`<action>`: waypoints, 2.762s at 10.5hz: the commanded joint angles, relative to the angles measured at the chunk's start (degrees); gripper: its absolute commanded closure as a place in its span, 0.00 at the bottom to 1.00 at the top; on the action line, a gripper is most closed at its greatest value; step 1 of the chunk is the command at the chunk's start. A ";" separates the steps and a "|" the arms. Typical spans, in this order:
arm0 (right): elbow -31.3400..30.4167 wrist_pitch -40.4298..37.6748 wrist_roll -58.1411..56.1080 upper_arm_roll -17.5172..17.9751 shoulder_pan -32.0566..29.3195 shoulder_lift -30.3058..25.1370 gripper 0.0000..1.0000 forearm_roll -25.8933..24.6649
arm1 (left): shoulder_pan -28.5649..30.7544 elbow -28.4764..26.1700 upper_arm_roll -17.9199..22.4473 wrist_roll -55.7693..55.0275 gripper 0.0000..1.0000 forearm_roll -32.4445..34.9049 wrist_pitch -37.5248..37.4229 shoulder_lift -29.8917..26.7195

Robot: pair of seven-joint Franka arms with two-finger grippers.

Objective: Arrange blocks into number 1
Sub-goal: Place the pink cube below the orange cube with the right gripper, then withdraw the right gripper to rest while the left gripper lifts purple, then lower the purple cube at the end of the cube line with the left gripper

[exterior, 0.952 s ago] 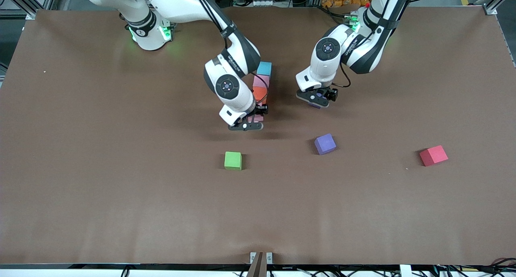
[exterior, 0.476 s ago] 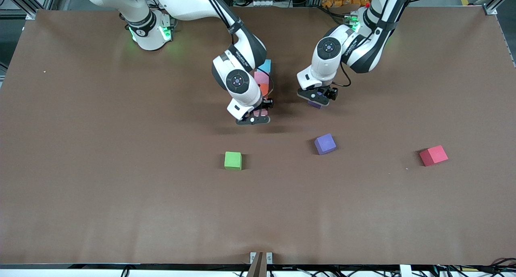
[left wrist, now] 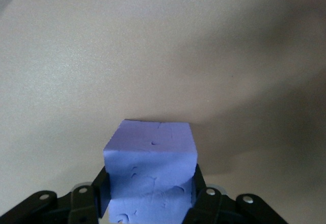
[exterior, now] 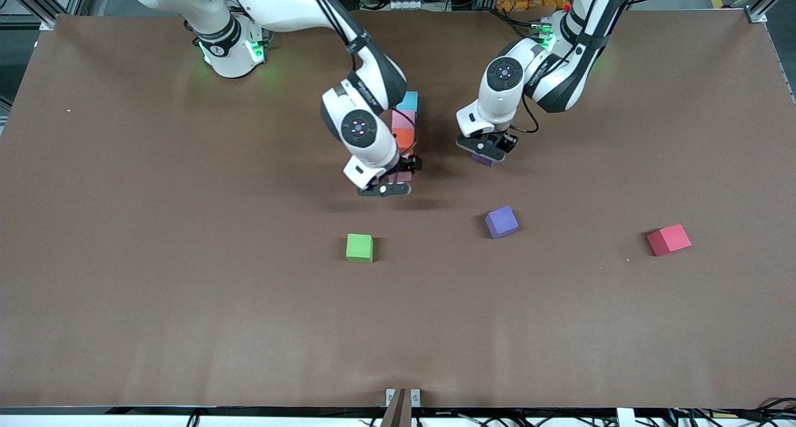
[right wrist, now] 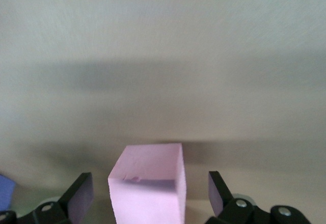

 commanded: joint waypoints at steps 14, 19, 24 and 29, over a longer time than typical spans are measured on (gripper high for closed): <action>6.26 -29.01 -25.78 0.60 -32.70 -22.15 0.00 -17.94 | -7.44 38.89 6.85 -6.59 1.00 -9.56 -22.62 10.59; 14.27 -38.19 -26.48 1.04 -41.14 -25.84 0.00 -18.12 | -11.58 50.32 11.78 -6.06 1.00 -14.83 -22.71 21.49; 13.75 -41.53 -28.24 1.66 -44.23 -30.68 0.00 -24.71 | -13.43 57.11 13.29 -6.06 1.00 -19.85 -22.62 28.63; 13.57 -43.73 -28.15 1.66 -45.28 -31.13 0.00 -24.18 | -15.27 59.05 13.29 -9.56 1.00 -24.42 -22.18 32.49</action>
